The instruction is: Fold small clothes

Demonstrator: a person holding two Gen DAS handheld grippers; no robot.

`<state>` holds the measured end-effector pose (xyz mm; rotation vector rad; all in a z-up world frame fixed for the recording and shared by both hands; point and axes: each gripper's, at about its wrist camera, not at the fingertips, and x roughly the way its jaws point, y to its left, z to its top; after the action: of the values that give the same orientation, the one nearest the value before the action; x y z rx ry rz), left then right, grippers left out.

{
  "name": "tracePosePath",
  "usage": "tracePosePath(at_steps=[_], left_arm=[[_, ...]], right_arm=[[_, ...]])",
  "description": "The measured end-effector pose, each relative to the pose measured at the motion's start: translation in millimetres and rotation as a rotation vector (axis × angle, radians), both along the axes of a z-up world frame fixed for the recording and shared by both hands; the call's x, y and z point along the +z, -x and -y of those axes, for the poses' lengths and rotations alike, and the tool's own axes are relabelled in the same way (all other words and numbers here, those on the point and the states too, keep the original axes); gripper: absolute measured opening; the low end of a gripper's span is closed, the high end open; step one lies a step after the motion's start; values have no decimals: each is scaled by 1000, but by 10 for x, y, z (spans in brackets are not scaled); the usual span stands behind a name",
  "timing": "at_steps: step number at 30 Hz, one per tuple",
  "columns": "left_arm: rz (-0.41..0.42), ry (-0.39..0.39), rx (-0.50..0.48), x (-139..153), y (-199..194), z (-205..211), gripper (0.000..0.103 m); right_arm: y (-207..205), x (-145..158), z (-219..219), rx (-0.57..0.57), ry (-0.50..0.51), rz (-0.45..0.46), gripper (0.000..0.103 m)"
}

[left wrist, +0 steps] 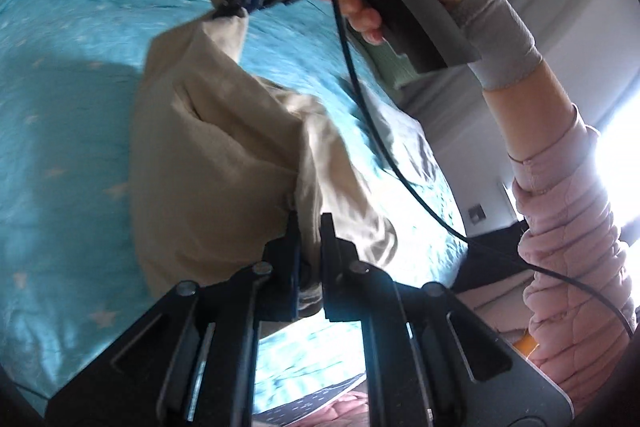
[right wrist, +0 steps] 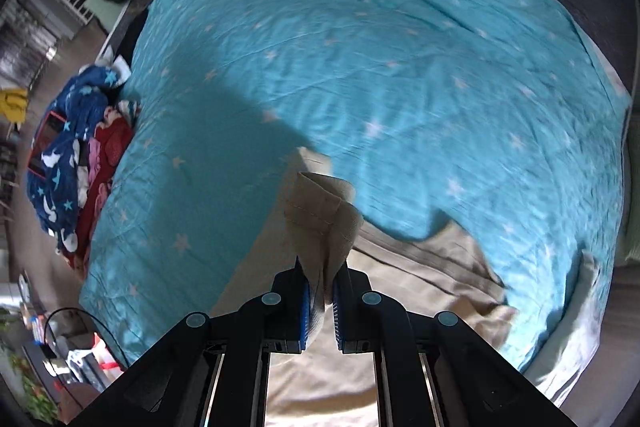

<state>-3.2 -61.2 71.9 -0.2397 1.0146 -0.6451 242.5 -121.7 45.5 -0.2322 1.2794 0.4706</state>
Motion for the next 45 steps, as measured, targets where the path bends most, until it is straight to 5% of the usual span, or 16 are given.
tracePosePath(at_steps=[7,13,23,29,33,37,45], left_arm=[[-53,-40,-190,-187,-70,972,9],[-100,-84,-257,-413,-68,1521,9],[-152,-190,-318,-722,-26,1897,10],[-171,-199,-364,-756,102,1709,23],[-161,-148,-310,-601,101,1274,48],[-105,-160,-183,-580,23,810,49],[-220,-183,-48,-987,61,182,49]], right_arm=[[70,-4,1081,-98,-78,12,8],[78,-198,1771,-169,-120,-1,8],[83,-648,2464,-270,-180,-50,10],[281,-946,2583,-262,-188,-87,17],[414,-1026,2702,-273,-246,-92,23],[580,-1039,2798,-307,-310,-93,27],[1494,-1064,3018,-350,-393,-70,37]])
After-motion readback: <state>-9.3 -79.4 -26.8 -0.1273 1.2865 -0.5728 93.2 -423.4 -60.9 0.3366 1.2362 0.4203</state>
